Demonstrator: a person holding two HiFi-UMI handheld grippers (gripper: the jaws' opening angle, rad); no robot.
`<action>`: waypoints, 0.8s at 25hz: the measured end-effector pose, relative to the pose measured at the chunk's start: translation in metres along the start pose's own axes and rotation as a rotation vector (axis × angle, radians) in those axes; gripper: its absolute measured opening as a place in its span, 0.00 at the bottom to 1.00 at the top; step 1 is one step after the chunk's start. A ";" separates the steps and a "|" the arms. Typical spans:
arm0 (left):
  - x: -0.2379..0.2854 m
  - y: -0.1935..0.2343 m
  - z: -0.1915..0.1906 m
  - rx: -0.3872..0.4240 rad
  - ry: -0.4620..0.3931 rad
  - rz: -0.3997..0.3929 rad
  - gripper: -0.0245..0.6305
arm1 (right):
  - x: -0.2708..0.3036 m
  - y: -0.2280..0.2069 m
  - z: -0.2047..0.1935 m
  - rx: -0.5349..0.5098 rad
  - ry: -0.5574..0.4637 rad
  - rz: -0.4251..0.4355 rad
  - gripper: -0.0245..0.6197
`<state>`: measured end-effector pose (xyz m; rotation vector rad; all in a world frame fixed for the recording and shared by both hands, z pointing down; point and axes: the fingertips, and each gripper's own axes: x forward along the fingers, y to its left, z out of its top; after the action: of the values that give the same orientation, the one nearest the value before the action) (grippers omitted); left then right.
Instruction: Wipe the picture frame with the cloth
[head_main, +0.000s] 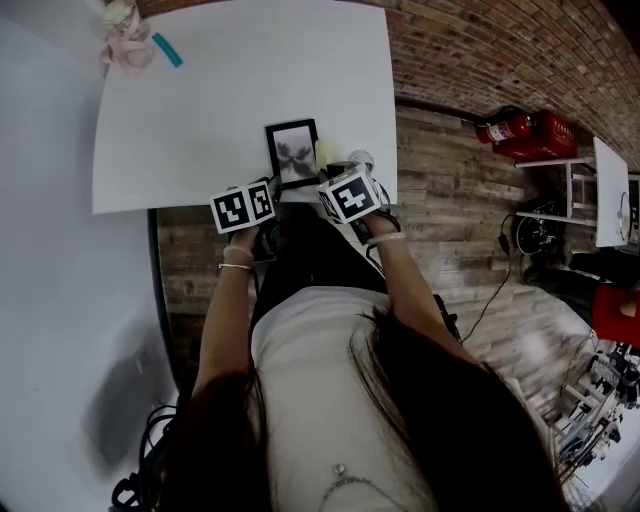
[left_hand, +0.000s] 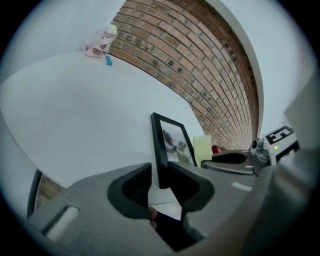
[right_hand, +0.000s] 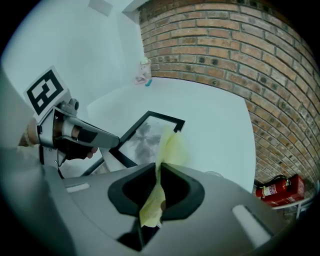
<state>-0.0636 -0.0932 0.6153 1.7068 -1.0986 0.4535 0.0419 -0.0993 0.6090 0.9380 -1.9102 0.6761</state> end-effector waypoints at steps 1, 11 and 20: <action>0.000 0.000 0.000 0.000 -0.001 0.000 0.20 | 0.000 0.000 -0.001 0.000 0.001 0.000 0.10; -0.002 0.002 0.000 0.001 -0.005 -0.002 0.19 | -0.004 0.008 -0.008 -0.003 0.002 0.003 0.10; -0.003 0.002 -0.001 0.003 -0.006 -0.001 0.19 | -0.008 0.015 -0.018 -0.024 0.014 0.019 0.10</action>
<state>-0.0668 -0.0915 0.6148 1.7125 -1.1025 0.4499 0.0409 -0.0740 0.6088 0.8987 -1.9129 0.6682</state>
